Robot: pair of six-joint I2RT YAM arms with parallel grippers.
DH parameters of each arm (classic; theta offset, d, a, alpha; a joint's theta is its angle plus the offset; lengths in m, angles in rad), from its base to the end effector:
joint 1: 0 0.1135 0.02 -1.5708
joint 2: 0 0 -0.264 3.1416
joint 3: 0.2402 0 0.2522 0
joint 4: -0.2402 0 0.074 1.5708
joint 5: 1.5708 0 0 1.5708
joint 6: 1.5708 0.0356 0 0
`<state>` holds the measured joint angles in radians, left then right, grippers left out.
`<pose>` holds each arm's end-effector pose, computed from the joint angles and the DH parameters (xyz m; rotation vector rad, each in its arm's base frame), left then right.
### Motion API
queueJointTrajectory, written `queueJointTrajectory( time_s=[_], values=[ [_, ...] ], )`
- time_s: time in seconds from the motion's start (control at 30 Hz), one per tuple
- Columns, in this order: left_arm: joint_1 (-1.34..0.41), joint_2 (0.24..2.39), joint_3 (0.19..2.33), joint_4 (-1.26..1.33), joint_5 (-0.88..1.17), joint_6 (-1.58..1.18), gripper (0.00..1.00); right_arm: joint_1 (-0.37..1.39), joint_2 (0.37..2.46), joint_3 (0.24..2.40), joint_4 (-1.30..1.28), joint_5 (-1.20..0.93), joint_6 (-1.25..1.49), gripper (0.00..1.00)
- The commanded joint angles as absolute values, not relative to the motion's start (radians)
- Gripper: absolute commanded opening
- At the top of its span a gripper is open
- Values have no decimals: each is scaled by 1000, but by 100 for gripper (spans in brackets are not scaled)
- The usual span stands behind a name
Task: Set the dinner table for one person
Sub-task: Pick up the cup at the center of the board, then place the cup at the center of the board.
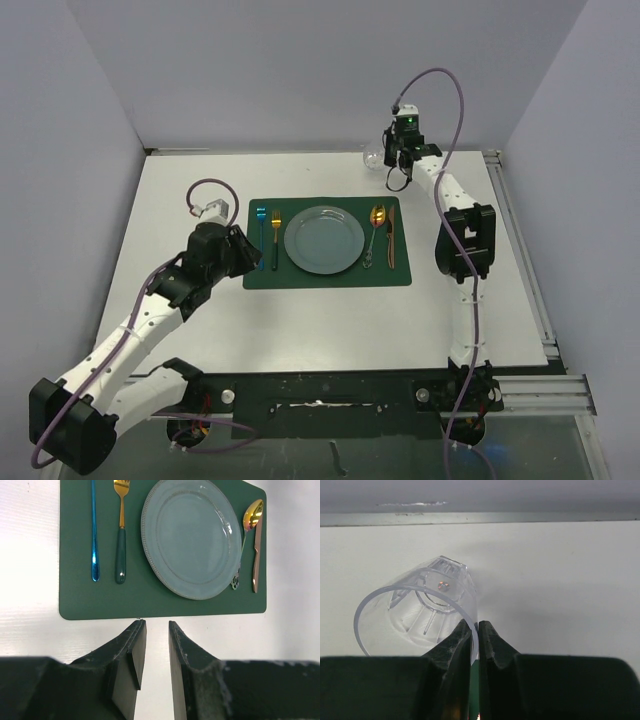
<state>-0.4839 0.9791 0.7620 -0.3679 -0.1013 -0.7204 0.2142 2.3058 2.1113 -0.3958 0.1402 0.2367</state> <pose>0.1930 -0.0974 0.2780 -0.3206 2.1881 -0.5802 0.5285 0.1099 0.2601 0.1050 2.1540 0.1096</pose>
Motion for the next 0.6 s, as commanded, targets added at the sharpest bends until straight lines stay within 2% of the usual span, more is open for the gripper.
queueJointTrajectory(
  time_s=[0.0,0.57],
  values=[
    [-485,973,818,-350,-120,-700,25,194,2328,2184,-386,111,252,0],
    [-485,1002,768,-306,-93,-719,25,153,2364,2307,-516,17,272,0]
  ],
)
